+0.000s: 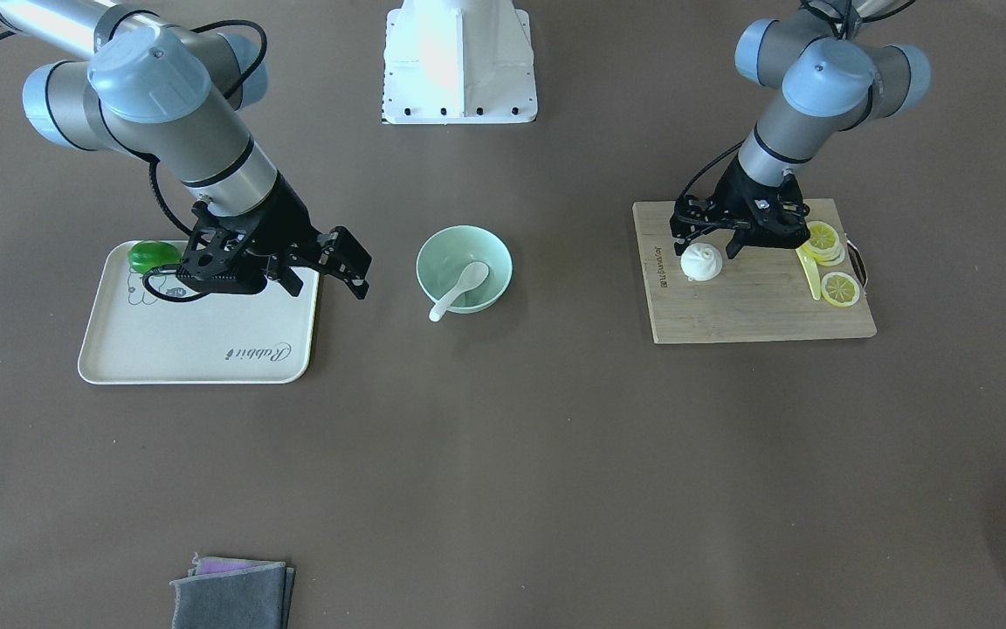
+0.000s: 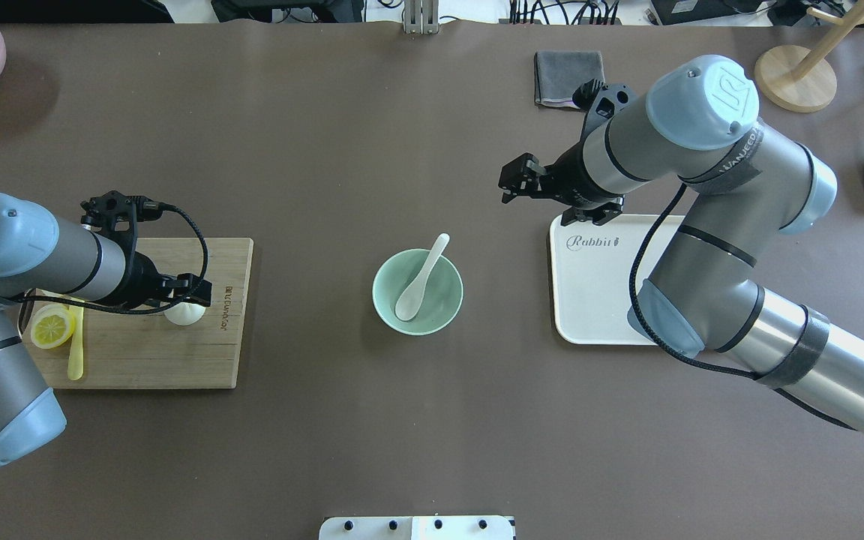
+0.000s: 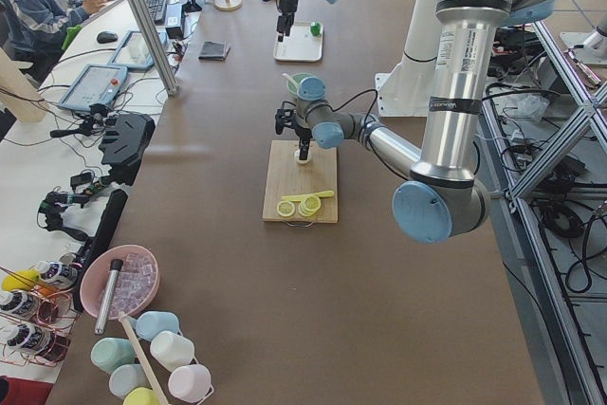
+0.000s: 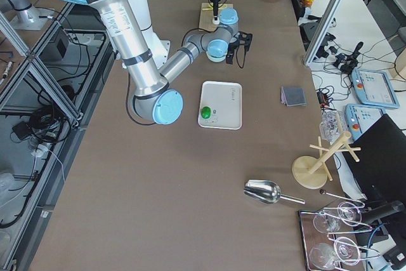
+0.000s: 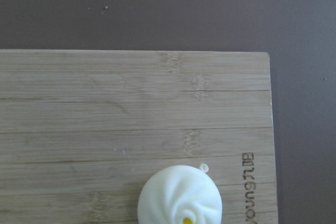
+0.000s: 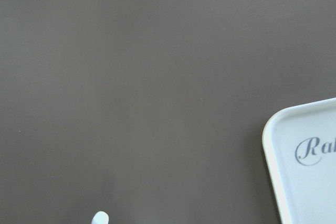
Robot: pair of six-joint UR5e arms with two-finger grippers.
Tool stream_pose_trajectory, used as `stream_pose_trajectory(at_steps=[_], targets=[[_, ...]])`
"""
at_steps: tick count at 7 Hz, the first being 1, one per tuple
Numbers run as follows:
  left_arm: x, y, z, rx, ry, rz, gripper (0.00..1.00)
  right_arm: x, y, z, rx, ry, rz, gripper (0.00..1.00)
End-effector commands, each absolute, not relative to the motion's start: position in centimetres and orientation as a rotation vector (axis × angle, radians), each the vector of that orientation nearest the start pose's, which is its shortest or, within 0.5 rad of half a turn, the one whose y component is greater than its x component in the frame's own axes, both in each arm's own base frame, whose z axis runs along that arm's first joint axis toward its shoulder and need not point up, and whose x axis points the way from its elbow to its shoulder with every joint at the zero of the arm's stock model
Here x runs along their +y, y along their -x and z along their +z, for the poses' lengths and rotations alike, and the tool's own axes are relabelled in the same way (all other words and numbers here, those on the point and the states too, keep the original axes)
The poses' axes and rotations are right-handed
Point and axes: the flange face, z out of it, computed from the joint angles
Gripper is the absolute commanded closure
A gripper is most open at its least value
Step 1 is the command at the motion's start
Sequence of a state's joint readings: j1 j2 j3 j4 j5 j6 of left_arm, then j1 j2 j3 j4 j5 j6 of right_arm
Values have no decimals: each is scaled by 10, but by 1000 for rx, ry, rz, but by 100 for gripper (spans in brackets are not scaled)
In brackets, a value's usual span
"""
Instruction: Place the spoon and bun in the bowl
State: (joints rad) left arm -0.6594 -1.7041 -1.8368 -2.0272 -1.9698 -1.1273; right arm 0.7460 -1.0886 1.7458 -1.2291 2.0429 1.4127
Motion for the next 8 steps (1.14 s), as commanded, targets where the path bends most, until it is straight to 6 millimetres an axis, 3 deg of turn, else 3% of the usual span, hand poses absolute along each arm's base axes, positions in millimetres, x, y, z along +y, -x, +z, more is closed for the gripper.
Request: stream_pose_trajectory(at_steps=[1, 2, 3, 4, 5, 6, 7, 8], targets=[[-418, -386, 419, 904, -125, -33, 95, -504, 387, 286, -1048, -51, 279, 0], [-421, -383, 417, 889, -167, -55, 100, -509, 377, 290, -1044, -58, 264, 0], [-418, -380, 401, 918, -178, -53, 100, -514, 367, 289, -1060, -37, 262, 0], [-411, -370, 373, 970, -198, -55, 100, -518, 360, 289, -1065, -31, 267, 0], [-407, -368, 317, 1073, -222, -74, 100, -520, 356, 289, -1065, -32, 272, 0], [-420, -398, 237, 1212, -150, -134, 100, -523, 344, 297, -1066, -16, 274, 0], [-434, -432, 174, 1290, -109, -184, 100, -528, 322, 308, -1071, -10, 253, 0], [-435, -467, 140, 1315, -88, -199, 100, -526, 306, 320, -1066, -16, 240, 0]])
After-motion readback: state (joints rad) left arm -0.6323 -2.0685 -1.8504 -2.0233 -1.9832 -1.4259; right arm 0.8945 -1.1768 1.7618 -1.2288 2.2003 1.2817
